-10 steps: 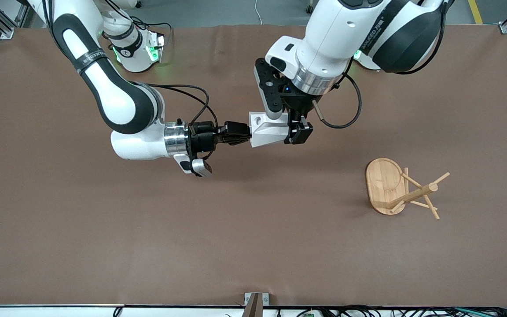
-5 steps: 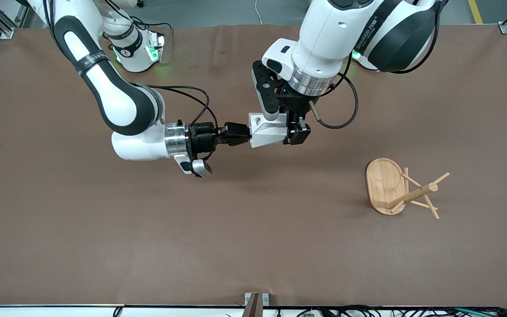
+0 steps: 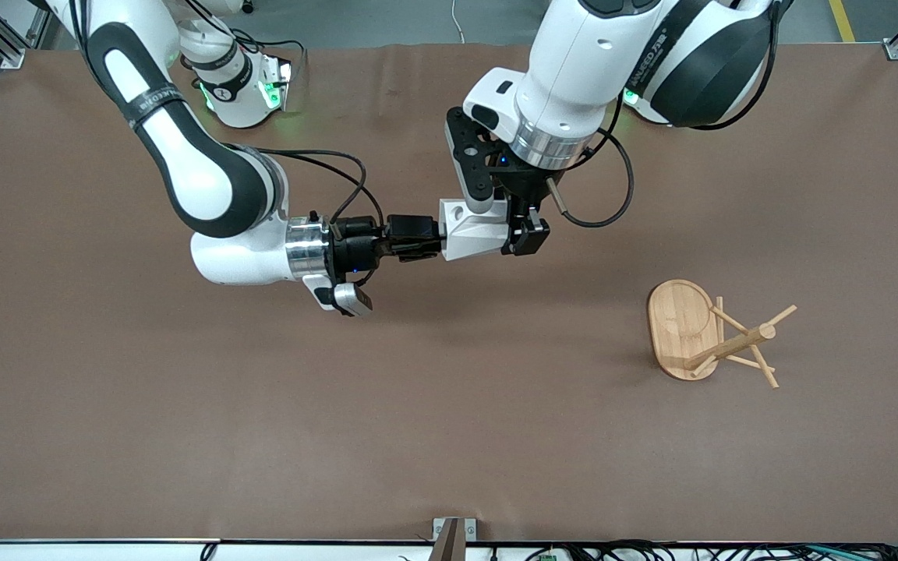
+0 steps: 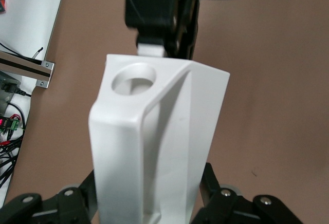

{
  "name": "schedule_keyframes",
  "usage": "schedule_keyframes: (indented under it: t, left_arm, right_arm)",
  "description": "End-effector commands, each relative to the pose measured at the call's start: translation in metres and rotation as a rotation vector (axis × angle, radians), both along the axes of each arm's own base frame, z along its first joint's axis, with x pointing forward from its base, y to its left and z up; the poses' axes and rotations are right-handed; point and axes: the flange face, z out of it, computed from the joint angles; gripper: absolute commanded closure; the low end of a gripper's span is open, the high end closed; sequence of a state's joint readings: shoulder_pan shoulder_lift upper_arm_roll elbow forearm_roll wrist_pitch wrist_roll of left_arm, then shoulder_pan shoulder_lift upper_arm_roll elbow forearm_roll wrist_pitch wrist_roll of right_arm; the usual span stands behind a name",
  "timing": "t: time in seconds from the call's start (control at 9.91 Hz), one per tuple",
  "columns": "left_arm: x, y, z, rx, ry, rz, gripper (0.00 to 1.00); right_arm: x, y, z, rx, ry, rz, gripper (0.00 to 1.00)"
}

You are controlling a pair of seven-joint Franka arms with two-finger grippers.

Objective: Hang cup on rack
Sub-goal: 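Open the right gripper and release the mug to the left gripper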

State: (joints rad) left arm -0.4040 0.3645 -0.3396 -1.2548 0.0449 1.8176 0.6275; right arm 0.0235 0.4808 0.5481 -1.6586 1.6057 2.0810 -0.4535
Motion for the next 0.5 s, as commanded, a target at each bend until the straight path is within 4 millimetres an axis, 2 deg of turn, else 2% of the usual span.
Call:
schedule_keyframes:
  t: [0.0, 0.2, 0.3, 0.4]
  left_arm:
    - [0.004, 0.001, -0.013, 0.028, 0.029, 0.034, 0.47]
    - [0.002, 0.012, -0.001, 0.016, 0.038, 0.174, 0.47]
    - [0.007, 0.03, 0.0, 0.03, 0.065, 0.259, 0.5]
    - [0.003, 0.037, -0.001, 0.058, 0.107, 0.349, 0.5]
  right_arm:
    - [0.02, -0.043, 0.008, -0.047, -0.024, -0.063, 0.0]
    - [0.042, -0.097, -0.001, -0.187, -0.097, -0.095, 0.0]
    - [0.052, -0.125, -0.001, -0.274, -0.143, -0.106, 0.0]
    - [0.062, -0.157, -0.005, -0.335, -0.163, -0.132, 0.0]
